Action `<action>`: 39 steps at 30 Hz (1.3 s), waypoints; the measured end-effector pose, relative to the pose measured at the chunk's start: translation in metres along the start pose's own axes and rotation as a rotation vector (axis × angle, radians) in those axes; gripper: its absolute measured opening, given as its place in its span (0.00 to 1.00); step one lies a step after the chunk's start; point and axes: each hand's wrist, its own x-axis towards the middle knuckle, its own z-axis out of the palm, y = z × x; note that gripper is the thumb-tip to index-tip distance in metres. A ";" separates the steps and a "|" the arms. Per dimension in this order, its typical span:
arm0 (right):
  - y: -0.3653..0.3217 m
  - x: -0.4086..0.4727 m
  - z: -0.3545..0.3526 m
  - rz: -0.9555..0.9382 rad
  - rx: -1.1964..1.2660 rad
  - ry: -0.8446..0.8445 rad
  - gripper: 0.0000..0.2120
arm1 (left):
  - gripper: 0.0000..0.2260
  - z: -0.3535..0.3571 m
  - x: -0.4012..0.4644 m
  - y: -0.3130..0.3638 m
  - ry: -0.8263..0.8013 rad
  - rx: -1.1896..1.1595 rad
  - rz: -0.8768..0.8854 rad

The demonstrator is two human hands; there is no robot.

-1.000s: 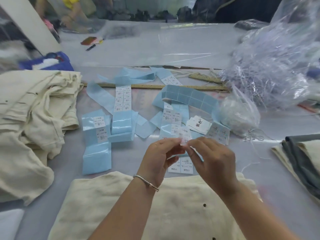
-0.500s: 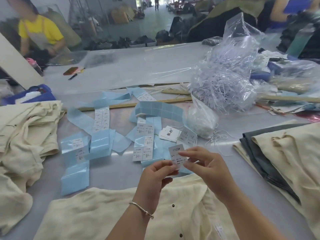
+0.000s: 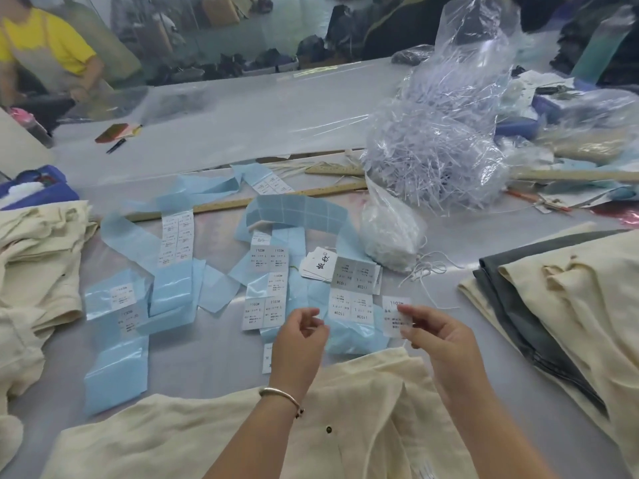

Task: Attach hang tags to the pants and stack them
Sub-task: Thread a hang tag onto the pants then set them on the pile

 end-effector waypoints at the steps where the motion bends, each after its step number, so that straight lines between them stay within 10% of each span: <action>1: 0.002 0.003 -0.002 -0.013 -0.024 0.011 0.17 | 0.09 0.002 0.009 0.000 0.039 0.091 0.070; 6: 0.011 0.011 -0.012 -0.043 -0.082 0.066 0.16 | 0.15 0.021 0.038 -0.011 0.023 0.453 0.199; 12: 0.017 0.011 -0.021 -0.029 -0.051 0.124 0.16 | 0.19 0.032 0.043 -0.027 -0.017 0.235 0.055; 16: 0.015 0.007 -0.015 -0.027 -0.023 0.092 0.16 | 0.15 0.025 0.030 -0.021 0.120 0.455 0.371; 23: 0.018 -0.009 0.025 -0.047 -0.198 -0.115 0.10 | 0.04 0.017 -0.015 -0.011 -0.176 -0.154 0.076; 34: 0.029 -0.009 0.112 0.022 -0.449 -0.426 0.13 | 0.06 -0.063 -0.010 -0.048 0.074 -0.323 0.010; 39: 0.034 0.043 0.147 -0.210 -0.836 -0.185 0.11 | 0.05 -0.086 0.019 -0.061 0.116 -0.419 0.007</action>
